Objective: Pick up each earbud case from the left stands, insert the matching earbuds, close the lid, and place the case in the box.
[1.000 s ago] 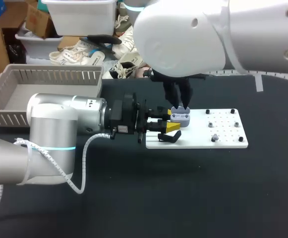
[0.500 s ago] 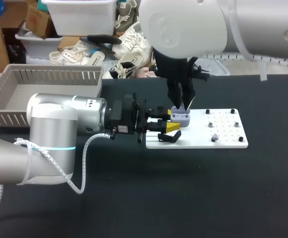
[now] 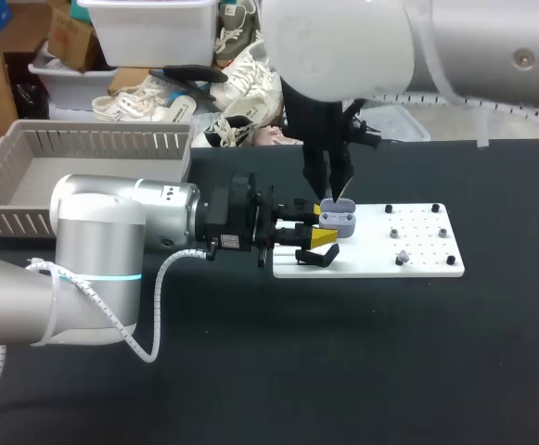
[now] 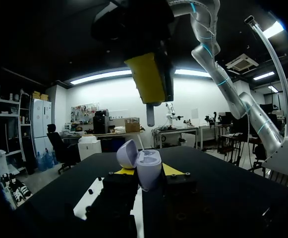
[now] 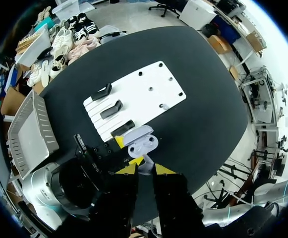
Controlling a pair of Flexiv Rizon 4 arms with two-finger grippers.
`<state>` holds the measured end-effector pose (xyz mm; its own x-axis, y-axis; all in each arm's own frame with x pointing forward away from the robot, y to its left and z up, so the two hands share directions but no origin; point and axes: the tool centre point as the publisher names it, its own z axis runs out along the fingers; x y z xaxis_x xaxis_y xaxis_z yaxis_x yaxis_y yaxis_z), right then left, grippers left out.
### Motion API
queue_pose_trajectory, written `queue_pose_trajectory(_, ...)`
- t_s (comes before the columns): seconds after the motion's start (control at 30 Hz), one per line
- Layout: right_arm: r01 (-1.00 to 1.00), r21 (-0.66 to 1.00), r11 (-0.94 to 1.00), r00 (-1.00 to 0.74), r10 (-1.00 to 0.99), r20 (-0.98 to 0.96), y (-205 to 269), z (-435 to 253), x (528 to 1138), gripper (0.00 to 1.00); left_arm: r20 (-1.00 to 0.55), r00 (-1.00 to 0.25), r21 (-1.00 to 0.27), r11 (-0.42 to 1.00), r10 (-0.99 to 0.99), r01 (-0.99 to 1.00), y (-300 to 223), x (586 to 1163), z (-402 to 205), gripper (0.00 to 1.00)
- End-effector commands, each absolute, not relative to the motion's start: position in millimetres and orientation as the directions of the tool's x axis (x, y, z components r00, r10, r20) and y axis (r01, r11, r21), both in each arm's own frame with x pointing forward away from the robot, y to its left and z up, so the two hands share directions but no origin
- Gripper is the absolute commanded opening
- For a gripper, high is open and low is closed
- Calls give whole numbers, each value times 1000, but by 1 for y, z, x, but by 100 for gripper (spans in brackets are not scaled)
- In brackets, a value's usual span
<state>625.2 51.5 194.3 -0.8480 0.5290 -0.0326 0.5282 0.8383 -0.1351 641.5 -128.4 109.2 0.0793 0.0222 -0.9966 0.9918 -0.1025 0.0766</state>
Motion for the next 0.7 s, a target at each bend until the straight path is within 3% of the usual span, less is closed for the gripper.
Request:
queue_pose_trajectory(0.03,530,-93,843,-848,528,-55,41,191,613,0,-997,79,77,-103,21,992,-129,642,109,0)
queue_pose_trajectory(0.7,481,-59,875,-876,478,-67,32,180,619,0,-997,79,77,-103,21,992,-129,642,109,0)
